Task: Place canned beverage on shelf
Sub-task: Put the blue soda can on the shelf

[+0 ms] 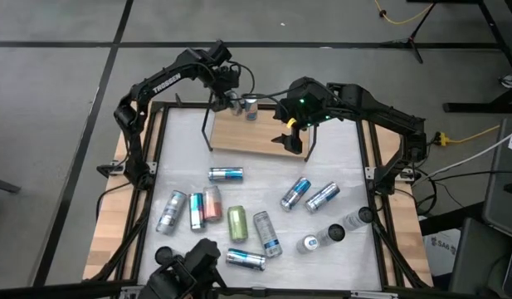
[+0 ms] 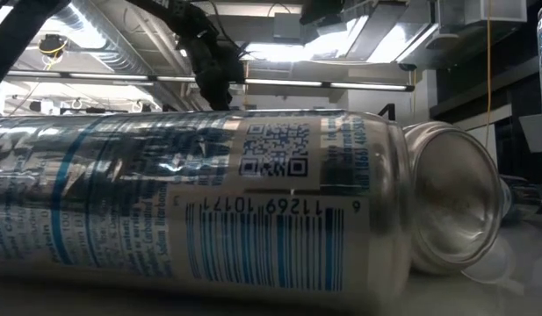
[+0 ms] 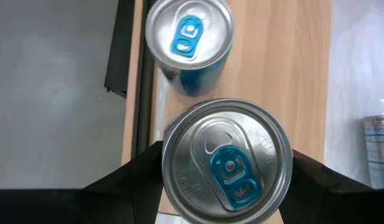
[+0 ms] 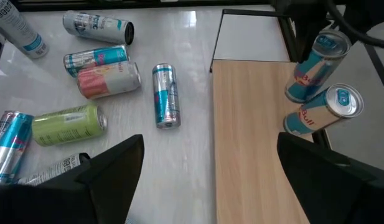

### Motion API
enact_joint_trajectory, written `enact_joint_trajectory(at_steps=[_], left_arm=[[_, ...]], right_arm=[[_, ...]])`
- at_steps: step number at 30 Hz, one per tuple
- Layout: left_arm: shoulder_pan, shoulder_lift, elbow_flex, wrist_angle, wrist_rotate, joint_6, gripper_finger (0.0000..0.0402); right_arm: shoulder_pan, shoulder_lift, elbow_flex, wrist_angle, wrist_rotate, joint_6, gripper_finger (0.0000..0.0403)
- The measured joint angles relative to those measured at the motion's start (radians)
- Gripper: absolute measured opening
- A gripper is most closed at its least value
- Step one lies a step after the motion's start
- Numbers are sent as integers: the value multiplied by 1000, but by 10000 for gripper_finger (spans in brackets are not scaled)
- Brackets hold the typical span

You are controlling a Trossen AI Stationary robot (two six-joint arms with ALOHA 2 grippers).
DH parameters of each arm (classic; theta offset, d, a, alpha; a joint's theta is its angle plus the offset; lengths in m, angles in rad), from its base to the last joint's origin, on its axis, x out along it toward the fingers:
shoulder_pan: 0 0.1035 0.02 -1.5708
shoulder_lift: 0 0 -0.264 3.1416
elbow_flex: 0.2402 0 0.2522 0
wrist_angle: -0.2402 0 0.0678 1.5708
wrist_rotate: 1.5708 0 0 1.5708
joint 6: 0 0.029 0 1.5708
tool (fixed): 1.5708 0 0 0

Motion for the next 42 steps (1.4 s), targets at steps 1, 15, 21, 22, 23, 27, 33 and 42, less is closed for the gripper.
enact_joint_trajectory(at_steps=[1,15,21,22,23,27,33,42], left_arm=[[-6,6,0,1,1,0,229],[-15,71,0,37,-20,0,229],[-19,71,0,48,-26,0,234],[-20,71,0,48,-26,0,237],[-21,71,0,48,-26,0,241],[-26,71,0,48,-28,1,255],[-28,71,0,50,-44,1,267],[-28,72,0,77,-51,0,265]], right_arm=[[0,0,0,0,0,0,358],[0,0,0,0,0,0,358],[0,0,0,0,0,0,358],[0,0,0,0,0,0,358],[0,0,0,0,0,0,358],[0,0,0,0,0,0,358],[0,0,0,0,0,0,358],[0,0,0,0,0,0,358]])
